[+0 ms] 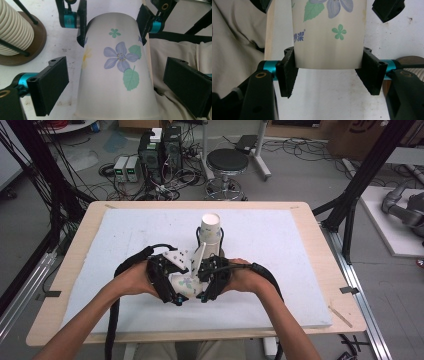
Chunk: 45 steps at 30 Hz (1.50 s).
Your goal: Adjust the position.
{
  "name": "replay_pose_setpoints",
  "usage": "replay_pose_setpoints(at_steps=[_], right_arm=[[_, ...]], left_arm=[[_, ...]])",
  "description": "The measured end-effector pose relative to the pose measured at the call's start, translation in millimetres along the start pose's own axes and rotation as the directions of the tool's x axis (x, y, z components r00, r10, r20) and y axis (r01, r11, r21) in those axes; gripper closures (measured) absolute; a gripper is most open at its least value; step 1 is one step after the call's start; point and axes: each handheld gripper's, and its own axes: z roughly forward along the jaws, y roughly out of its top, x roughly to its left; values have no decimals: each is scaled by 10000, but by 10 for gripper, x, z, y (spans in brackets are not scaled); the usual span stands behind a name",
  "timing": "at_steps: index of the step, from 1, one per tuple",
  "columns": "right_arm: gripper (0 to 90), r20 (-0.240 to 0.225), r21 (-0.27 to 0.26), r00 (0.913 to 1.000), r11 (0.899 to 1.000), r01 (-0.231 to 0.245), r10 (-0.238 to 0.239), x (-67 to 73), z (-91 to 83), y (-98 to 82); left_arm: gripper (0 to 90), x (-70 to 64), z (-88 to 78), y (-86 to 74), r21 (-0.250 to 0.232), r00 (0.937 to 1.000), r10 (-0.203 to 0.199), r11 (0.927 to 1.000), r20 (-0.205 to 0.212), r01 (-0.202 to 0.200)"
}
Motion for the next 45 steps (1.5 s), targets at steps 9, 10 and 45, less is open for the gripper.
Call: replay_pose_setpoints(at_steps=[9,10,45], right_arm=[[378,-51,-208,10000,9998,-64,63,4,0,-48],[379,-26,-253,10000,9996,-83,82,6,1,-58],[378,444,-2326,9929,9677,-971,1103,36,-139,-463]], left_arm=[[63,7,-40,-5,-285,9999,-12,9996,-163,7],[63,13,-67,-11,-457,9998,-14,9990,-194,5],[63,-11,-290,-540,-3564,9922,-955,9323,-799,610]])
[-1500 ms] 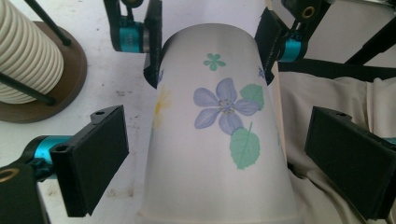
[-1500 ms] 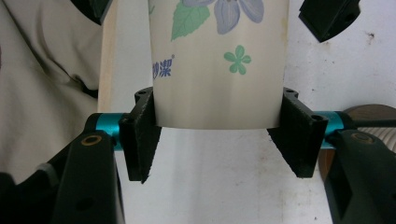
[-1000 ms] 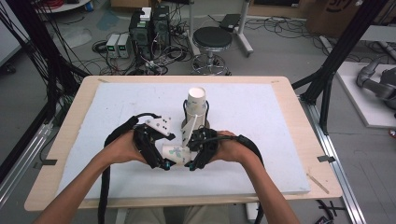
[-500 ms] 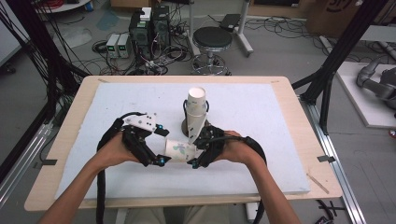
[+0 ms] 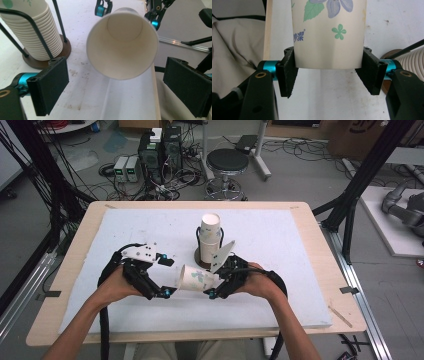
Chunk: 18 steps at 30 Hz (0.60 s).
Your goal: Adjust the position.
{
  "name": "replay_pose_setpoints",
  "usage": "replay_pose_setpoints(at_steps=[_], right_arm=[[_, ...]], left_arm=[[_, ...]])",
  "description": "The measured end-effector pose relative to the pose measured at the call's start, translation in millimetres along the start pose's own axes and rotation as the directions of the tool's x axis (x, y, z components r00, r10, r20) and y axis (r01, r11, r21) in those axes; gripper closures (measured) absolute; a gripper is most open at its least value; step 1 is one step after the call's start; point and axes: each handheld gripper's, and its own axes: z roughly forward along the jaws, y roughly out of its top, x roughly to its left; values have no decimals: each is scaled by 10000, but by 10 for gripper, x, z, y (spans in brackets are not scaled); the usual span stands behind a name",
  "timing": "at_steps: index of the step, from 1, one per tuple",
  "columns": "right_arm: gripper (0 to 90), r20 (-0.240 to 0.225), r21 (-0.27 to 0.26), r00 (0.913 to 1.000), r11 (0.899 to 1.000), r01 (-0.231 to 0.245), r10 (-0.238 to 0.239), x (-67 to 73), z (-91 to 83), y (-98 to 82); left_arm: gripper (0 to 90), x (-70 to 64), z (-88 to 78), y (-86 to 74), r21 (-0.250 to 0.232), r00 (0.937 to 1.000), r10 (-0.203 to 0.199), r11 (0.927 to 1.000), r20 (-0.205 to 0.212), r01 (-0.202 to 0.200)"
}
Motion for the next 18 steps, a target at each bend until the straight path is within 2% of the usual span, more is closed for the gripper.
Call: replay_pose_setpoints(at_steps=[6,18], right_arm=[[377,241,-652,9997,9979,-64,80,3,-23,-74],[377,524,-1724,9978,9846,-303,398,29,19,-237]], left_arm=[[63,6,-19,-95,-547,9996,-221,9983,-179,211],[63,-13,19,-223,-1040,9985,-223,9944,-493,170]])
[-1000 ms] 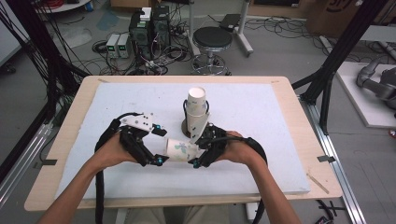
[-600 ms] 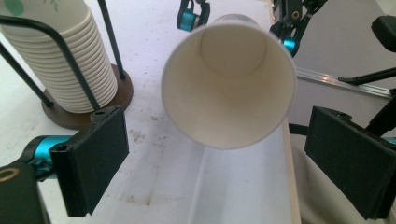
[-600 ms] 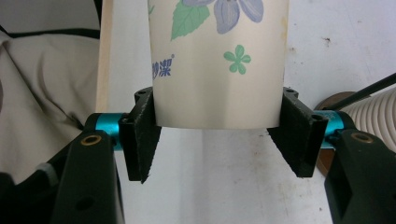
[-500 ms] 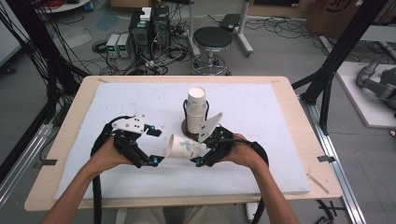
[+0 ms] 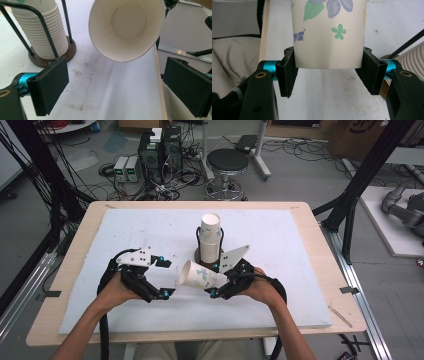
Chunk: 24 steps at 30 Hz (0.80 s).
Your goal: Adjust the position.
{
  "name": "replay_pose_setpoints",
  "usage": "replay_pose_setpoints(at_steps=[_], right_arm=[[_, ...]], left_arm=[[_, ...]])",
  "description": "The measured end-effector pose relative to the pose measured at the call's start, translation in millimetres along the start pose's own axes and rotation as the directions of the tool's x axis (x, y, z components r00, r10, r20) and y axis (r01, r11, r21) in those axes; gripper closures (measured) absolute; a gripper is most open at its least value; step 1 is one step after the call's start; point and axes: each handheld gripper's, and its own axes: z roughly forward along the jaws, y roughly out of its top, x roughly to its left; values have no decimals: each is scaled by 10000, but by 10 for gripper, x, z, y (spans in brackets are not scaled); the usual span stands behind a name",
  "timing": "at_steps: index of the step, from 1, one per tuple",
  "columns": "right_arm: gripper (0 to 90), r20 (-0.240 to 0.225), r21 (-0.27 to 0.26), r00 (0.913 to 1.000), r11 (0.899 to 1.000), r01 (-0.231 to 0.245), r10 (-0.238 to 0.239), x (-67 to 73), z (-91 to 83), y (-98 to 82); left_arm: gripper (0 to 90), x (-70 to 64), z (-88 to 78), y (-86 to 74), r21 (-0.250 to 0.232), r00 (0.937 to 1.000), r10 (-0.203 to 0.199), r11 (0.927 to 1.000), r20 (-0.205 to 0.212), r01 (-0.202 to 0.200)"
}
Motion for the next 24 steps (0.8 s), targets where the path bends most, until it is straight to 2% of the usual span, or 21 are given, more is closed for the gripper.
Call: replay_pose_setpoints(at_steps=[1,8,13,18,22,24], right_arm=[[377,3,-287,10000,9996,-71,71,4,3,-30],[377,16,-828,9996,9962,-269,272,17,35,-123],[377,8,-1311,9993,9907,-358,362,32,55,-188],[377,33,-1542,9990,9871,-441,451,39,81,-233],[377,-74,-2050,9982,9769,-599,597,49,114,-276],[377,-95,-2154,9984,9749,-568,561,49,125,-291]], left_arm=[[63,-1,4,-19,-275,9999,-116,9996,27,117],[63,9,32,-99,-704,9996,-166,9974,211,180],[63,16,46,-174,-1389,9995,-234,9900,213,262],[63,11,79,-214,-1614,9991,-209,9865,358,264],[63,7,107,-235,-1846,9986,-159,9825,502,249],[63,5,125,-247,-2056,9979,-160,9782,621,285]])
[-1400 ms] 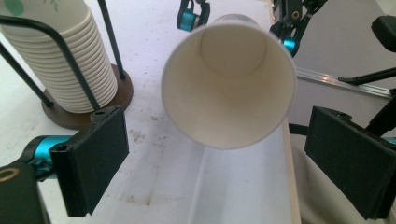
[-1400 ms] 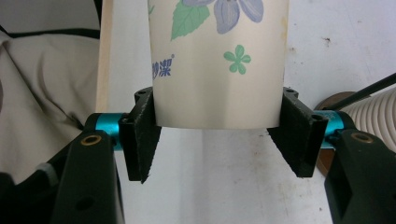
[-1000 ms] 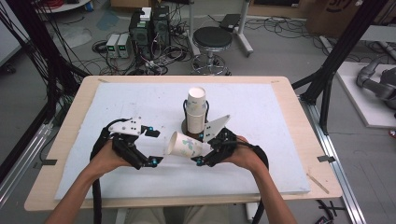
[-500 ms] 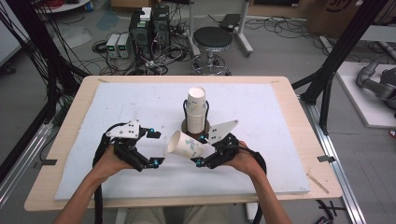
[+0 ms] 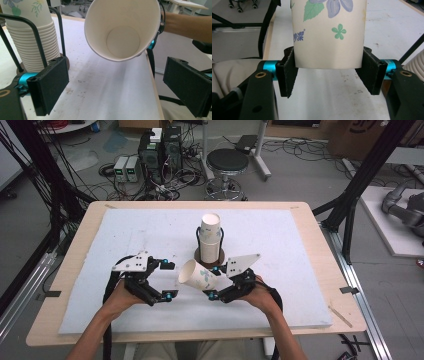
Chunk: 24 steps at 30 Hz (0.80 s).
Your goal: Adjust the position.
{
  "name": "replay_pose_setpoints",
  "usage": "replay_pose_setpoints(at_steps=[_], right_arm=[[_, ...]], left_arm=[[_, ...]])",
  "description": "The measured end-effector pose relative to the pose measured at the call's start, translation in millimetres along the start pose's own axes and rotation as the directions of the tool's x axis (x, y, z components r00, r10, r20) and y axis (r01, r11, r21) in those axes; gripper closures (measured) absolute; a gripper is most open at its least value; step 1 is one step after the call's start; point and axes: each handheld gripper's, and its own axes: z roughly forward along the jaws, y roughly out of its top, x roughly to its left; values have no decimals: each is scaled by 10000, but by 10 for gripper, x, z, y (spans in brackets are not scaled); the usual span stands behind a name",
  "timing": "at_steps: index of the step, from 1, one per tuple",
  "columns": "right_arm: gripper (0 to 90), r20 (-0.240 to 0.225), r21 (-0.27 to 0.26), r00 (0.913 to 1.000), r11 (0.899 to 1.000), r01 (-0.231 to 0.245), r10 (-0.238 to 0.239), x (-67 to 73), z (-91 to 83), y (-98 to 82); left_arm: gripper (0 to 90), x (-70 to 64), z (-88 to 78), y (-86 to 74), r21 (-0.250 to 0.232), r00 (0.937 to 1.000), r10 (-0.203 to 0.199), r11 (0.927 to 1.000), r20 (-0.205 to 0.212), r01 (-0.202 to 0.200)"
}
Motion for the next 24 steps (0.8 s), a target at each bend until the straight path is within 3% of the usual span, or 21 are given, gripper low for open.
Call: replay_pose_setpoints(at_steps=[6,24], right_arm=[[377,-82,-616,9999,9980,-138,134,3,10,-29],[377,-302,-1130,9992,9932,-282,249,54,105,-67]], left_arm=[[63,19,28,-29,-186,9997,-200,9996,145,203],[63,8,231,-22,-910,9971,-268,9953,709,332]])
